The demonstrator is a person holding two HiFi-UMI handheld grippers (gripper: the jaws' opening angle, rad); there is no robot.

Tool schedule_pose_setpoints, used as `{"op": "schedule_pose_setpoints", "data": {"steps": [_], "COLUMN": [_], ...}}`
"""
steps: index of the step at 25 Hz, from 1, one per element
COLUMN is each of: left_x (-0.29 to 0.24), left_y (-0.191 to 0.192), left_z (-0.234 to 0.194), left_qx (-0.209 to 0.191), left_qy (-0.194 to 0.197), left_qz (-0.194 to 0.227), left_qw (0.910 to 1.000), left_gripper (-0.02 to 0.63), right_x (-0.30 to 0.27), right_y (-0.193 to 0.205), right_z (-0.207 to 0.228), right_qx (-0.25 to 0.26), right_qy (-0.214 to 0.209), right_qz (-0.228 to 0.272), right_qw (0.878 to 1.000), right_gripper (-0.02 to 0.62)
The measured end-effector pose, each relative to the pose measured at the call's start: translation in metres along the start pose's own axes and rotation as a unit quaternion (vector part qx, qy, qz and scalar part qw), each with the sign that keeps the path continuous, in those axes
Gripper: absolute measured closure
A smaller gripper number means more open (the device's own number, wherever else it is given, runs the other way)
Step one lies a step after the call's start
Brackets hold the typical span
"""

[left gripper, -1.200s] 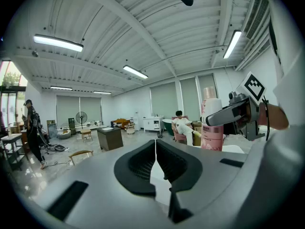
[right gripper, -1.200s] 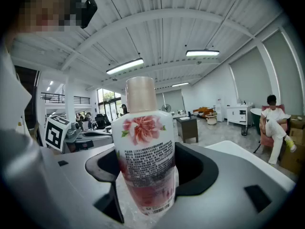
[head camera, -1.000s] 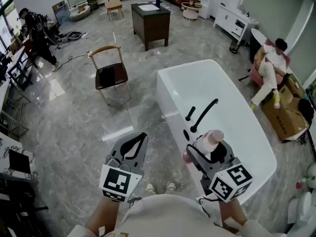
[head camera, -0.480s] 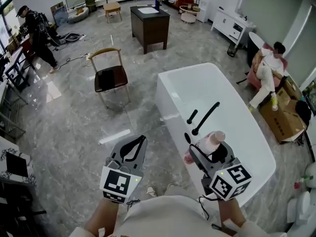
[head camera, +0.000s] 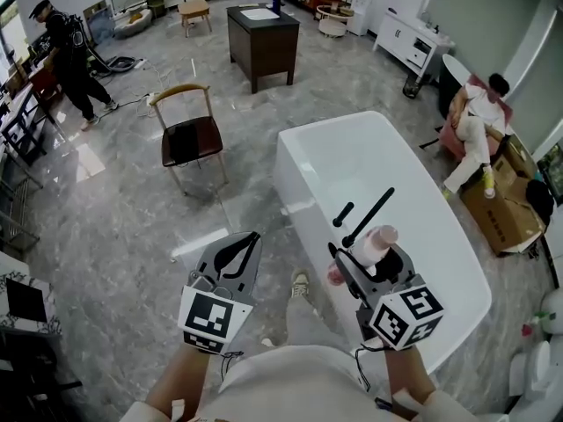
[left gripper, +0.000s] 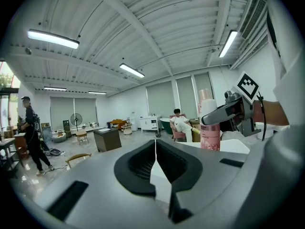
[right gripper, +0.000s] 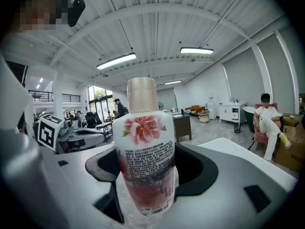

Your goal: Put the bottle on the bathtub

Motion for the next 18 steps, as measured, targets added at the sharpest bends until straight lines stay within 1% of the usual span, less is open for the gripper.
{"op": "schedule_pose_setpoints", "data": {"steps": [5, 11, 14, 18], "left_x": [-0.052, -0.132, -0.175, -0.233], "left_y": [0.009, 0.022, 0.027, 0.033], "left_z": [-0.018, -0.047, -0.065, -0.086], "left_qx": [0.005, 0.010, 0.012, 0.011], "left_qy": [0.001, -0.003, -0.008, -0.017], "left_qz": [-0.006, -0.035, -0.049, -0.065], "left_qw": [1.0000, 0.9993, 0.9987, 0.9977], "left_gripper": [0.583, 0.583, 0.583, 0.583], "right_x": [-0.045, -0.116, -0.157, -0.211], "right_y": [-0.001, -0.008, -0.011, -0.016], "right_z": [0.038, 0.098, 0.128, 0.168], "right_qx": [-0.004, 0.003, -0.002, 0.009], "right_qy": [0.005, 0.011, 0.008, 0.003], "right_qz": [-0.005, -0.009, -0.001, 0.008], "right_qw": [1.000, 1.000, 1.000, 1.000], "right_gripper": [0.249, 0.249, 0.249, 0.249]}}
Point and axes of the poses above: the fingertips, and each gripper's own axes: x backward along the fingers, z to its right, y out of its underside, the point moved 9 cm from there along x, backward along the fingers, and after that the axes turned 7 degrees about z, right-handed, at the moved point
